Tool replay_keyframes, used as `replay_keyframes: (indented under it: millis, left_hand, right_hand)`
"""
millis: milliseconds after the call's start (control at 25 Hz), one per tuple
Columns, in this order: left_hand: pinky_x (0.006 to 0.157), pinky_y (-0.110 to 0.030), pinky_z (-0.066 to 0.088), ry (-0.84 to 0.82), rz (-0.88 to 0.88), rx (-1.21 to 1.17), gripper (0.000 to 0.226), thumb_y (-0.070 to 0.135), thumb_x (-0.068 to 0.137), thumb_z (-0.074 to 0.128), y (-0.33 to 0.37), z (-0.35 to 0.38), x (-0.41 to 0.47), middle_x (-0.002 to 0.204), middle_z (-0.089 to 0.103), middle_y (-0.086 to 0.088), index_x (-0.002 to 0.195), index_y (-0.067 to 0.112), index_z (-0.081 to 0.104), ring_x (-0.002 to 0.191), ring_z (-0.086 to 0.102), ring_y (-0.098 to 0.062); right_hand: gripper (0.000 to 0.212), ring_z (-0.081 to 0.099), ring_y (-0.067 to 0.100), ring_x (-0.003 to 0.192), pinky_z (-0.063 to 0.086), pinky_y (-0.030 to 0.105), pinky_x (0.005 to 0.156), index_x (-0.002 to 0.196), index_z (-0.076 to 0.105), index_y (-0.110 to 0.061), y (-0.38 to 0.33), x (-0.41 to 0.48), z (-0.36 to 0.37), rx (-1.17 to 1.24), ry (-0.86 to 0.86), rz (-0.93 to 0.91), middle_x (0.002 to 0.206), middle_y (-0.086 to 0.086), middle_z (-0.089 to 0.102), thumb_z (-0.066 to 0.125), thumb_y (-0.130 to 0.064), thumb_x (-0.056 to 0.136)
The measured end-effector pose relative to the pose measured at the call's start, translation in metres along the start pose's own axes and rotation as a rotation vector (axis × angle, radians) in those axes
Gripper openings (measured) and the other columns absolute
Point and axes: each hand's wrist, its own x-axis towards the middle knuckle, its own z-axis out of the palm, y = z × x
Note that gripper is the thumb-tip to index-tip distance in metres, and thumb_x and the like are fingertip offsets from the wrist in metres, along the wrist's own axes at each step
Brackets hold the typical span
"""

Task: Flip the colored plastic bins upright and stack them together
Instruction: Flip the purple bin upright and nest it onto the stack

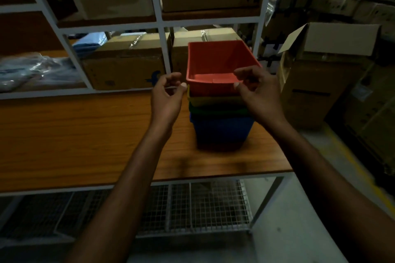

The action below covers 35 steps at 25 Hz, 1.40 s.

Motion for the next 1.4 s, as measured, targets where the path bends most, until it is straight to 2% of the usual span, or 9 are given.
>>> replay_keyframes:
  millis: [240, 360, 560, 680, 880, 960, 1160, 1280, 1400]
  left_hand:
    - [0.079, -0.009, 0.047, -0.009, 0.058, 0.069, 0.028, 0.020, 0.096, 0.065, -0.020, -0.055, -0.061, 0.113, 0.062, 0.015, 0.123, 0.028, 0.063, 0.102, 0.058, 0.005]
    - [0.074, -0.004, 0.047, -0.011, 0.073, 0.124, 0.028, 0.024, 0.095, 0.067, -0.039, -0.081, -0.087, 0.113, 0.063, 0.012, 0.123, 0.027, 0.063, 0.095, 0.059, 0.007]
    - [0.078, -0.019, 0.050, -0.015, 0.029, 0.200, 0.032, 0.029, 0.094, 0.067, -0.065, -0.114, -0.139, 0.118, 0.063, 0.012, 0.126, 0.029, 0.061, 0.103, 0.061, 0.000]
    - [0.080, -0.022, 0.047, 0.013, 0.016, 0.250, 0.033, 0.030, 0.094, 0.067, -0.072, -0.133, -0.169, 0.122, 0.061, 0.014, 0.126, 0.032, 0.059, 0.110, 0.057, -0.003]
    - [0.100, -0.039, 0.048, 0.142, 0.028, 0.507, 0.040, 0.033, 0.094, 0.065, -0.088, -0.165, -0.220, 0.132, 0.059, 0.008, 0.133, 0.026, 0.059, 0.125, 0.053, -0.011]
    - [0.105, -0.044, 0.044, 0.181, 0.077, 0.660, 0.043, 0.031, 0.094, 0.065, -0.093, -0.177, -0.238, 0.136, 0.058, 0.003, 0.135, 0.020, 0.059, 0.130, 0.051, -0.017]
    - [0.107, -0.036, 0.035, 0.242, 0.023, 0.891, 0.047, 0.030, 0.094, 0.066, -0.105, -0.230, -0.274, 0.142, 0.054, 0.000, 0.139, 0.020, 0.056, 0.135, 0.047, -0.018]
    - [0.108, -0.036, 0.036, 0.330, -0.067, 0.836, 0.047, 0.032, 0.095, 0.065, -0.115, -0.278, -0.282, 0.142, 0.053, 0.005, 0.140, 0.024, 0.054, 0.133, 0.047, -0.015]
    - [0.109, -0.035, 0.038, 0.391, -0.139, 0.735, 0.046, 0.033, 0.096, 0.065, -0.127, -0.334, -0.285, 0.141, 0.055, 0.008, 0.140, 0.026, 0.054, 0.132, 0.049, -0.011]
  right_hand:
    - [0.029, 0.064, 0.000, 0.101, 0.050, 0.014, 0.085, 0.120, 0.067, -0.022, -0.026, -0.089, 0.035, 0.112, -0.116, 0.118, 0.105, -0.011, 0.069, 0.071, -0.018, 0.091]
    - [0.028, 0.066, 0.003, 0.095, 0.051, 0.015, 0.080, 0.119, 0.068, -0.021, -0.034, -0.135, 0.053, 0.111, -0.192, 0.166, 0.100, -0.010, 0.069, 0.072, -0.019, 0.092]
    - [0.024, 0.065, 0.003, 0.091, 0.051, 0.017, 0.068, 0.116, 0.067, -0.029, -0.052, -0.197, 0.068, 0.124, -0.319, 0.177, 0.097, -0.012, 0.068, 0.071, -0.024, 0.093]
    - [0.028, 0.063, -0.001, 0.095, 0.050, 0.017, 0.072, 0.122, 0.065, -0.032, -0.059, -0.220, 0.074, 0.079, -0.413, 0.136, 0.102, -0.016, 0.066, 0.068, -0.031, 0.094]
    - [0.034, 0.055, -0.002, 0.105, 0.046, 0.017, 0.085, 0.127, 0.062, -0.028, -0.060, -0.245, 0.090, -0.054, -0.552, -0.131, 0.112, -0.015, 0.062, 0.067, -0.037, 0.095]
    - [0.036, 0.053, 0.005, 0.111, 0.044, 0.020, 0.088, 0.128, 0.062, -0.025, -0.059, -0.251, 0.102, -0.090, -0.566, -0.240, 0.118, -0.010, 0.062, 0.068, -0.035, 0.095]
    - [0.041, 0.051, 0.012, 0.120, 0.043, 0.027, 0.094, 0.132, 0.061, -0.021, -0.079, -0.279, 0.146, -0.061, -0.672, -0.364, 0.127, -0.002, 0.058, 0.067, -0.036, 0.095]
    - [0.043, 0.049, 0.009, 0.121, 0.036, 0.017, 0.094, 0.134, 0.059, -0.024, -0.106, -0.296, 0.184, -0.035, -0.754, -0.384, 0.128, -0.005, 0.057, 0.065, -0.040, 0.095]
    - [0.043, 0.049, 0.006, 0.121, 0.040, 0.019, 0.096, 0.134, 0.058, -0.028, -0.136, -0.313, 0.235, -0.005, -0.801, -0.365, 0.128, -0.009, 0.057, 0.064, -0.043, 0.095]
